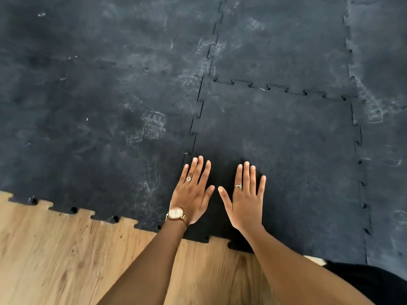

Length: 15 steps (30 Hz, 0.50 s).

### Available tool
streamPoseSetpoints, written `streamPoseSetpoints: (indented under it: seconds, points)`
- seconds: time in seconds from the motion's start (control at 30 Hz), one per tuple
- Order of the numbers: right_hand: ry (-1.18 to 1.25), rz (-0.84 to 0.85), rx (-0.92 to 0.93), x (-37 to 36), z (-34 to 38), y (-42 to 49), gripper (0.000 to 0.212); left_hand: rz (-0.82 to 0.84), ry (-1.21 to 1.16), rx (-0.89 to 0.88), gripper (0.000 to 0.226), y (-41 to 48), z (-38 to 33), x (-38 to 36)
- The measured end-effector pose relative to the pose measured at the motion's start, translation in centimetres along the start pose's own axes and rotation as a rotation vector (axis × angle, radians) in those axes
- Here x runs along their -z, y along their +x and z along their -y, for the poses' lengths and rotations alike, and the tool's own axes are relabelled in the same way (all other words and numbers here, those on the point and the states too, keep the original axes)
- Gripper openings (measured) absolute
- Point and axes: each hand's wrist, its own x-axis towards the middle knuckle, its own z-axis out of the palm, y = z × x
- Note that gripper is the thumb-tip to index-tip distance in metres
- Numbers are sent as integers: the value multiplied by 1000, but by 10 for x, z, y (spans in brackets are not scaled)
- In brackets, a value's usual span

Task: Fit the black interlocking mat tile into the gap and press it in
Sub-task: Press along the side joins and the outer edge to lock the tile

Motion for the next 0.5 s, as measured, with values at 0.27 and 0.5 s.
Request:
streamPoseSetpoints:
  seconds: [0.27,0.5]
  points:
    - [-94,71,-22,2,3,4,82,85,1,31,66,5,1,3]
    - [-100,72,-25,2,3,4,80,66,-82,35,64,6,4,3]
